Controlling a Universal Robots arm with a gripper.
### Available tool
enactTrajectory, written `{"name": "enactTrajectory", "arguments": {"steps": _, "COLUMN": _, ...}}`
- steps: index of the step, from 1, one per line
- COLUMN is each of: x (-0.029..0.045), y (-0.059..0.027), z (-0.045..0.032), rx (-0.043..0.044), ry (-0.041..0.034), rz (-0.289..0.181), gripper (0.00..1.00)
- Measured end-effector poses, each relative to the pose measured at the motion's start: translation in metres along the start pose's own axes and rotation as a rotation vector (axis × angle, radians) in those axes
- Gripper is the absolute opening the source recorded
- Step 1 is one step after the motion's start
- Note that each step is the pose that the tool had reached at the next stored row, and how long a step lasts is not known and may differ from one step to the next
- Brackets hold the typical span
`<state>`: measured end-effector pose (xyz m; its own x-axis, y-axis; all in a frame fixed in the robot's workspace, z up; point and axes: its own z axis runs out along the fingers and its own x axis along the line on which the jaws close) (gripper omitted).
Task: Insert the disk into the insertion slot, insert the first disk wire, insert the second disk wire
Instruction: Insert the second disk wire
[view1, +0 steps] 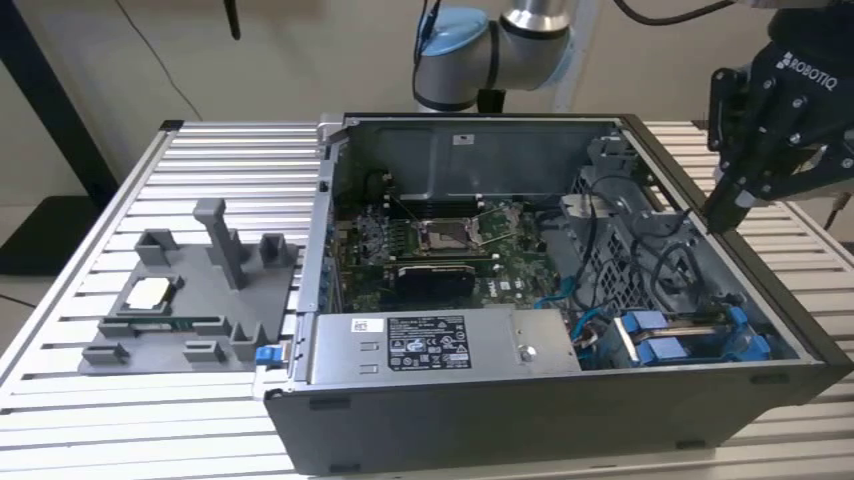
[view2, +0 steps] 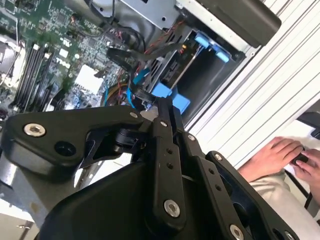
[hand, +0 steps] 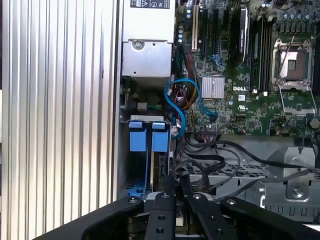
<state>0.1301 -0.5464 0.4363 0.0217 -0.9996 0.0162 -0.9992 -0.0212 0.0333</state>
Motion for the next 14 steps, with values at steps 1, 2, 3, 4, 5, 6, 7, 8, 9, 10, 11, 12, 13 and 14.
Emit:
{"name": "enactTrajectory", "arguments": {"steps": 1, "x": -0.0001, "y": 0.004, "z": 0.0001, "rx": 0.0007, "ry": -0.0001, "rz": 0.0, "gripper": 0.16}}
{"name": "enactTrajectory", "arguments": {"steps": 2, "x": -0.0002, "y": 0.0073, "z": 0.0004, "rx": 0.0016, "ry": -0.0001, "rz": 0.0, "gripper": 0.16}}
{"name": "enactTrajectory", "arguments": {"steps": 3, "x": -0.0001, "y": 0.0086, "z": 0.0012, "rx": 0.0017, "ry": -0.0002, "rz": 0.0, "gripper": 0.16}}
{"name": "enactTrajectory", "arguments": {"steps": 4, "x": 0.0001, "y": 0.0089, "z": 0.0028, "rx": 0.0027, "ry": -0.0002, "rz": 0.0, "gripper": 0.16}}
{"name": "enactTrajectory", "arguments": {"steps": 5, "x": 0.0002, "y": 0.0089, "z": 0.0046, "rx": 0.0039, "ry": 0.0, "rz": 0.0, "gripper": 0.16}}
{"name": "enactTrajectory", "arguments": {"steps": 6, "x": 0.0002, "y": 0.0088, "z": 0.0063, "rx": 0.0043, "ry": 0.0001, "rz": 0.0, "gripper": 0.16}}
{"name": "enactTrajectory", "arguments": {"steps": 7, "x": 0.0002, "y": 0.0088, "z": 0.0082, "rx": 0.0044, "ry": 0.0001, "rz": 0.0, "gripper": 0.16}}
{"name": "enactTrajectory", "arguments": {"steps": 8, "x": 0.0002, "y": 0.0087, "z": 0.01, "rx": 0.0045, "ry": 0.0001, "rz": 0.0, "gripper": 0.16}}
{"name": "enactTrajectory", "arguments": {"steps": 9, "x": 0.0002, "y": 0.0087, "z": 0.0118, "rx": 0.0046, "ry": -0.0001, "rz": 0.0, "gripper": 0.16}}
{"name": "enactTrajectory", "arguments": {"steps": 10, "x": 0.0001, "y": 0.0086, "z": 0.0136, "rx": 0.0046, "ry": 0.0, "rz": 0.0, "gripper": 0.16}}
{"name": "enactTrajectory", "arguments": {"steps": 11, "x": 0.0001, "y": 0.0086, "z": 0.0155, "rx": 0.0047, "ry": 0.0001, "rz": 0.0, "gripper": 0.16}}
{"name": "enactTrajectory", "arguments": {"steps": 12, "x": 0.0001, "y": 0.0085, "z": 0.0174, "rx": 0.0049, "ry": 0.0001, "rz": 0.0, "gripper": 0.16}}
{"name": "enactTrajectory", "arguments": {"steps": 13, "x": 0.0001, "y": 0.0085, "z": 0.0191, "rx": 0.005, "ry": 0.0001, "rz": 0.0, "gripper": 0.16}}
{"name": "enactTrajectory", "arguments": {"steps": 14, "x": 0.0, "y": 0.0084, "z": 0.021, "rx": 0.0051, "ry": 0.0001, "rz": 0.0, "gripper": 0.16}}
